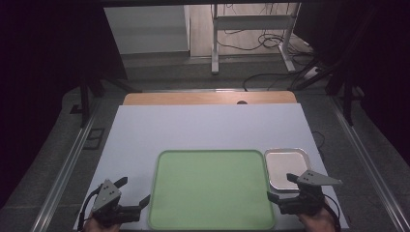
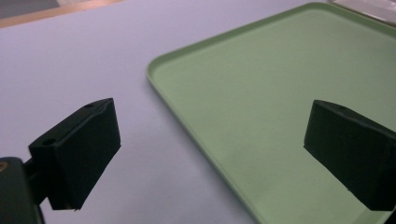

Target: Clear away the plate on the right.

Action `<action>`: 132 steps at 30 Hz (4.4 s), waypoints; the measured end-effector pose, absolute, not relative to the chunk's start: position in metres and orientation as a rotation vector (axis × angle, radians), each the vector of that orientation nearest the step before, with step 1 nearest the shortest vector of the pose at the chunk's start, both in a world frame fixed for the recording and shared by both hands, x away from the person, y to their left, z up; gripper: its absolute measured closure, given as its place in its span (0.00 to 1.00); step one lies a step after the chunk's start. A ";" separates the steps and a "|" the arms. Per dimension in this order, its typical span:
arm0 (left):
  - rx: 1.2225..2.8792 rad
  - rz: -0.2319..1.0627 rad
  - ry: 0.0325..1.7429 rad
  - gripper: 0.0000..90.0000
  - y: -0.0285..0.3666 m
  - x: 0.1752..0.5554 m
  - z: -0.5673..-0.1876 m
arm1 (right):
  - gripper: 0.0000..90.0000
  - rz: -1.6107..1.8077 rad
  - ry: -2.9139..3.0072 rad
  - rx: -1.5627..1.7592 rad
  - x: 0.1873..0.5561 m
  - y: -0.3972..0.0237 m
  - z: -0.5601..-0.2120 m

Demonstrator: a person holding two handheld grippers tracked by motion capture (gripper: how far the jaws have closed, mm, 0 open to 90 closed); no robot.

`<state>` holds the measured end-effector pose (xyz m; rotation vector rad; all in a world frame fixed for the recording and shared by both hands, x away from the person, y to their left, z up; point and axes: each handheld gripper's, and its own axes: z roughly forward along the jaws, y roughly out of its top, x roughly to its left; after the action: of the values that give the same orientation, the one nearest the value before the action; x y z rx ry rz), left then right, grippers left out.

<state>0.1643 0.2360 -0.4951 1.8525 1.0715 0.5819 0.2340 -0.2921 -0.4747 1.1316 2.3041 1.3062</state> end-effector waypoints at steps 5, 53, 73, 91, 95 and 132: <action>1.832 0.598 1.079 0.03 0.240 0.164 -0.496 | 0.00 1.328 2.312 1.129 0.236 -0.294 -0.476; 1.849 0.564 1.082 0.01 0.240 0.168 -0.501 | 0.00 1.178 2.233 1.189 0.262 -0.313 -0.477; 1.855 0.559 1.079 0.01 0.239 0.169 -0.501 | 0.00 1.124 2.109 1.382 0.282 -0.336 -0.483; 1.866 0.567 1.075 0.01 0.238 0.170 -0.502 | 0.21 1.033 2.049 1.549 0.296 -0.362 -0.482; 1.866 0.570 1.074 0.01 0.238 0.170 -0.502 | 0.27 1.023 2.031 1.586 0.300 -0.368 -0.482; 1.881 0.572 1.070 0.01 0.237 0.170 -0.502 | 0.96 0.911 2.048 1.879 0.342 -0.399 -0.501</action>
<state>0.1704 0.2366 -0.5019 1.8813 1.0700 0.5718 0.3421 -0.3995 -0.5006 1.8789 2.0480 0.9112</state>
